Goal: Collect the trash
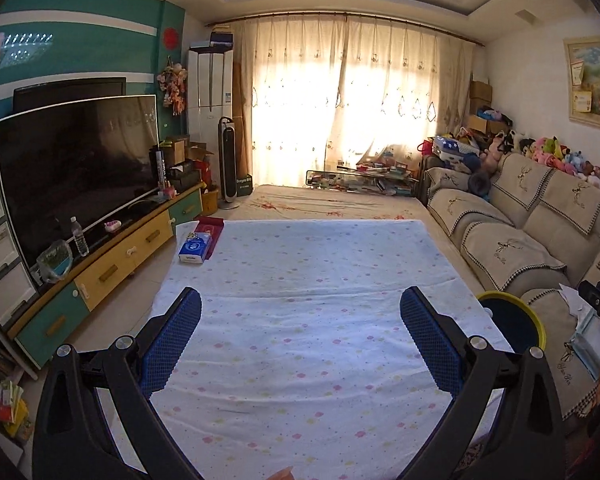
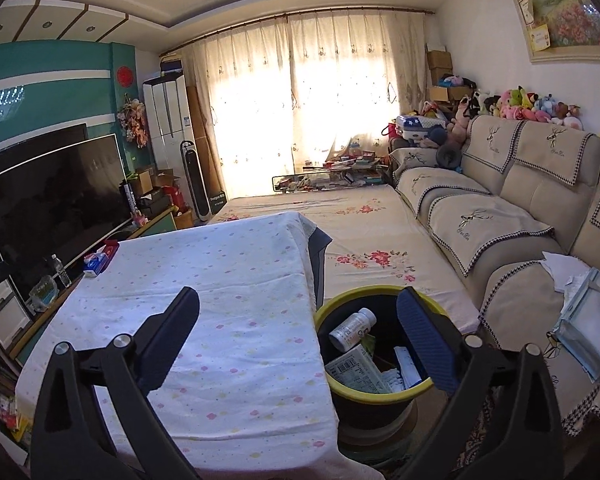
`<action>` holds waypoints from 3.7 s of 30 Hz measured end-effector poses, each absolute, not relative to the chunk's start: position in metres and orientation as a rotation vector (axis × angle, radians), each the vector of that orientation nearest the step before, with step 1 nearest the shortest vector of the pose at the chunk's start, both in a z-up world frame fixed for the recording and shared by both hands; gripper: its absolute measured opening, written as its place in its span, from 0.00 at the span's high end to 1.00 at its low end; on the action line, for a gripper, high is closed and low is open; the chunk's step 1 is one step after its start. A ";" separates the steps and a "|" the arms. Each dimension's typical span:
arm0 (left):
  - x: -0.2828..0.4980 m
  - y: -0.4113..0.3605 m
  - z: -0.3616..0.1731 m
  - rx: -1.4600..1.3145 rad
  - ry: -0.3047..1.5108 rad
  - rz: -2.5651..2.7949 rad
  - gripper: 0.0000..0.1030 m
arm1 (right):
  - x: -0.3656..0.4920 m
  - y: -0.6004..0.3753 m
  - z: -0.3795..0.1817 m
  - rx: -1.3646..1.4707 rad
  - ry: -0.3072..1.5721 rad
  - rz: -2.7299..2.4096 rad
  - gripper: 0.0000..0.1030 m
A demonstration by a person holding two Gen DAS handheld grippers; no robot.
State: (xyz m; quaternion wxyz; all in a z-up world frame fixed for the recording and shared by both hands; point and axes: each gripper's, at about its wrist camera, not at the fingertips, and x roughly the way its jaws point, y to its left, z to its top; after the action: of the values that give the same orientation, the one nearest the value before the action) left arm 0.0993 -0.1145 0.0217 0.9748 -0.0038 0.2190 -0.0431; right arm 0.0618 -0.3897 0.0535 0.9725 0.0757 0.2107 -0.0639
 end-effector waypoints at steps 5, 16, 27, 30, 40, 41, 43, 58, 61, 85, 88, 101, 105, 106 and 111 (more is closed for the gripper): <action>0.068 -0.117 0.023 -0.015 0.416 -0.082 0.05 | 0.048 -0.390 0.053 0.143 0.431 -0.122 0.07; 0.056 -0.116 0.032 -0.010 0.397 -0.072 0.05 | 0.047 -0.385 0.052 0.155 0.435 -0.115 0.07; 0.057 -0.114 0.031 -0.008 0.396 -0.071 0.05 | 0.053 -0.371 0.055 0.127 0.438 -0.080 0.07; 0.057 -0.115 0.031 -0.006 0.394 -0.075 0.05 | 0.053 -0.371 0.055 0.128 0.439 -0.077 0.07; 0.057 -0.117 0.030 0.005 0.398 -0.081 0.05 | 0.054 -0.371 0.054 0.129 0.440 -0.078 0.07; 0.057 -0.117 0.031 0.004 0.397 -0.080 0.05 | 0.054 -0.371 0.053 0.129 0.440 -0.078 0.07; 0.056 -0.115 0.031 -0.002 0.396 -0.078 0.05 | 0.054 -0.371 0.053 0.128 0.441 -0.078 0.07; 0.058 -0.116 0.028 0.001 0.408 -0.081 0.05 | 0.056 -0.372 0.049 0.130 0.447 -0.078 0.07; 0.058 -0.117 0.027 0.002 0.409 -0.083 0.05 | 0.056 -0.372 0.049 0.130 0.447 -0.078 0.07; 0.060 -0.115 0.027 -0.003 0.412 -0.086 0.05 | 0.058 -0.372 0.044 0.131 0.451 -0.075 0.07; 0.061 -0.115 0.026 -0.005 0.415 -0.085 0.05 | 0.058 -0.372 0.044 0.131 0.452 -0.075 0.07; 0.062 -0.117 0.024 -0.005 0.423 -0.086 0.05 | 0.059 -0.372 0.042 0.132 0.455 -0.075 0.07; 0.064 -0.118 0.021 -0.012 0.433 -0.097 0.05 | 0.059 -0.372 0.042 0.132 0.455 -0.074 0.07; 0.065 -0.118 0.020 -0.012 0.434 -0.106 0.05 | 0.060 -0.372 0.040 0.132 0.457 -0.073 0.07; 0.071 -0.120 0.016 -0.014 0.441 -0.124 0.05 | 0.061 -0.371 0.034 0.132 0.463 -0.070 0.07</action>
State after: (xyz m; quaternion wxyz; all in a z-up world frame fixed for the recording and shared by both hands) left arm 0.0710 -0.1196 0.0164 0.9739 -0.0070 0.2184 -0.0616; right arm 0.0605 -0.3710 0.0343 0.9706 0.0652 0.2292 -0.0345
